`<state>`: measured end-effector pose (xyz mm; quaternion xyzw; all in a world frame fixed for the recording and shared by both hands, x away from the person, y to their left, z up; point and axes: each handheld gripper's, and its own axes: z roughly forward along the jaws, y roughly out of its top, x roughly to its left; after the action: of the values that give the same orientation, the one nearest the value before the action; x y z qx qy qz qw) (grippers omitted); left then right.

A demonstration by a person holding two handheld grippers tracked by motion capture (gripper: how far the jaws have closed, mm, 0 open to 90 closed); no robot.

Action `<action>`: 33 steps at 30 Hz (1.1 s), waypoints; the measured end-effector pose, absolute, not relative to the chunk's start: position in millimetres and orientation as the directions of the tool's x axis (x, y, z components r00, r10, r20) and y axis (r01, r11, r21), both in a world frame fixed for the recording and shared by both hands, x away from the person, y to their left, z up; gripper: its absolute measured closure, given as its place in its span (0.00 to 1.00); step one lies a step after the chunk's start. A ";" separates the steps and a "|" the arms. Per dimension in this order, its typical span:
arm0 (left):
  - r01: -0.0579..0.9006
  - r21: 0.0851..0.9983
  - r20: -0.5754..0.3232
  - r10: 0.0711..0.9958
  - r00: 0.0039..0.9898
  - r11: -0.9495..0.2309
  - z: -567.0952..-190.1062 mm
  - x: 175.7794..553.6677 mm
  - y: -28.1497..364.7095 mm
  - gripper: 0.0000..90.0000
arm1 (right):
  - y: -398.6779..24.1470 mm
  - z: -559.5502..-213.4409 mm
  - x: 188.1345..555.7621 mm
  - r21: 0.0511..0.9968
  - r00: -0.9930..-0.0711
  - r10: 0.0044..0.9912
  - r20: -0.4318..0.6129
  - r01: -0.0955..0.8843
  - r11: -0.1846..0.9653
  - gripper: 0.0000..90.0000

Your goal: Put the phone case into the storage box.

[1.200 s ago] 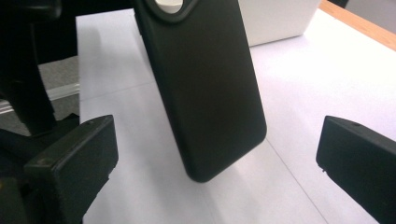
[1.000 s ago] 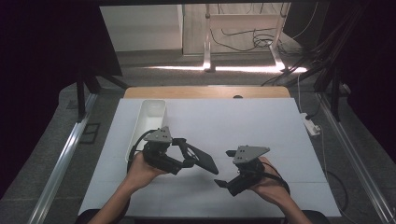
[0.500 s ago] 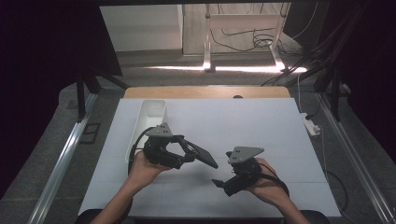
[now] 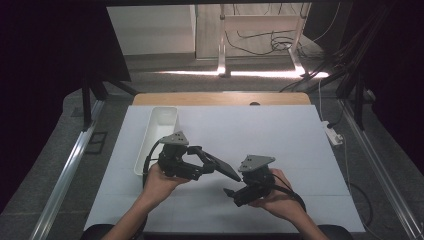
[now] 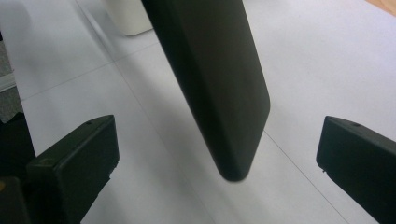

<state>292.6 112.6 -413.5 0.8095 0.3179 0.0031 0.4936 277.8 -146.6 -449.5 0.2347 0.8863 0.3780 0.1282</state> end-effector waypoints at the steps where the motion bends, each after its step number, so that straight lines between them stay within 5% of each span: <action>1: 0.512 0.801 -0.311 0.516 0.798 -0.310 -413.3 292.3 111.8 0.16 | -145.5 -449.4 277.8 0.729 -0.858 0.511 -0.056 0.314 0.608 0.00; 9: 0.520 0.796 -0.326 0.505 0.799 -0.309 -410.3 288.4 104.0 0.16 | -141.7 -451.1 278.3 0.716 -0.843 0.532 -0.084 0.321 0.620 0.04; 33: 0.565 0.778 -0.378 0.513 0.771 -0.276 -406.6 285.9 96.4 0.15 | -142.2 -450.5 272.1 0.703 -0.833 0.510 -0.214 0.232 0.673 0.73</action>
<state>285.9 96.4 -406.6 0.7982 0.3375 -0.0260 0.4982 272.1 -142.2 -450.5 0.2079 0.8922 0.3469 0.2008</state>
